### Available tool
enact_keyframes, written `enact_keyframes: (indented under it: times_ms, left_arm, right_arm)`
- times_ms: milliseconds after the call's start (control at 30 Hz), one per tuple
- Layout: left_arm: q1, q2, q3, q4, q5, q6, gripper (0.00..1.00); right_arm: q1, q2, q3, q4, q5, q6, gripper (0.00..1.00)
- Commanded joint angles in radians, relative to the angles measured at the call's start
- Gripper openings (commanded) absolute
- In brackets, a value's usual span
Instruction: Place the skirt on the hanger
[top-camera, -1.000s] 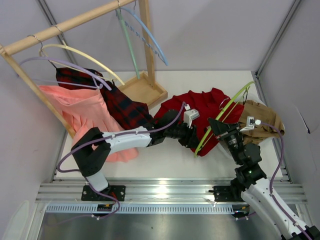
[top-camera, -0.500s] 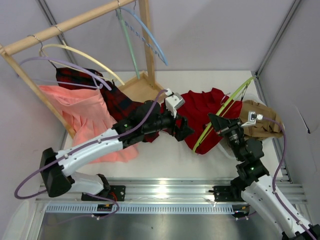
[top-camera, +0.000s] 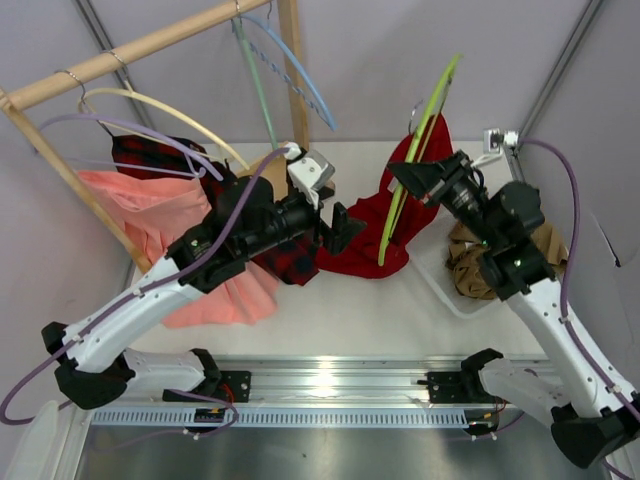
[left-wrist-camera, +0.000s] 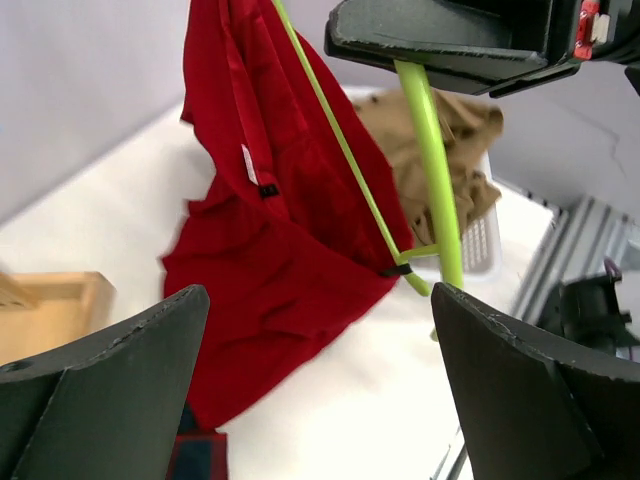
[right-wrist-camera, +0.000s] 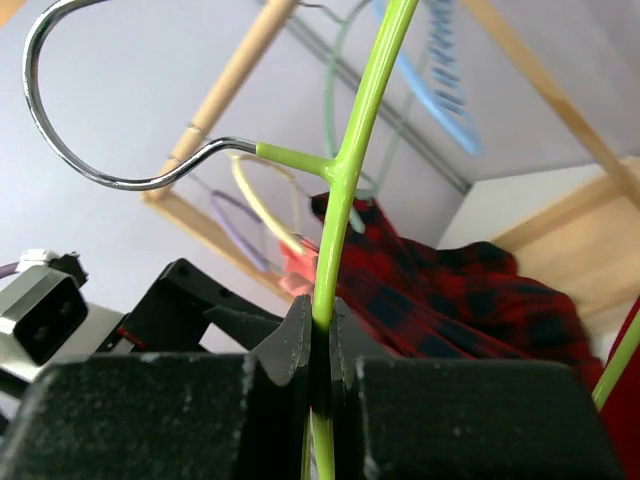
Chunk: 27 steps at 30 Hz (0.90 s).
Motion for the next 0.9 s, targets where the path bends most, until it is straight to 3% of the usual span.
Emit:
enact_keyframes:
  times_ms: [0,200,333,400,600,767,867]
  left_arm:
    - [0.026,-0.016,0.119,-0.062,-0.058,0.037,0.99]
    - [0.038,-0.017,0.167,-0.025,-0.098,0.035,0.99]
    - [0.075,-0.013,0.196,0.031,-0.025,0.023,0.99]
    - [0.077,0.004,0.207,0.048,-0.055,0.043,1.0]
    - [0.149,0.136,0.371,0.041,-0.082,0.095,1.0]
    - [0.219,0.367,0.904,-0.186,-0.022,-0.089,0.98]
    - [0.219,0.446,0.96,-0.206,-0.045,-0.103,0.97]
  right_arm:
    - [-0.037,0.072,0.221,-0.007,-0.216,-0.074,0.0]
    - [-0.11,0.226,0.43,0.037,-0.466,0.1,0.0]
    - [-0.119,0.273,0.522,0.017,-0.534,0.154,0.0]
    - [-0.121,0.303,0.573,0.03,-0.6,0.197,0.0]
    - [-0.126,0.3,0.602,-0.102,-0.698,0.17,0.0]
    - [-0.127,0.278,0.578,-0.24,-0.749,0.099,0.0]
    - [-0.126,0.255,0.513,-0.201,-0.786,0.119,0.0]
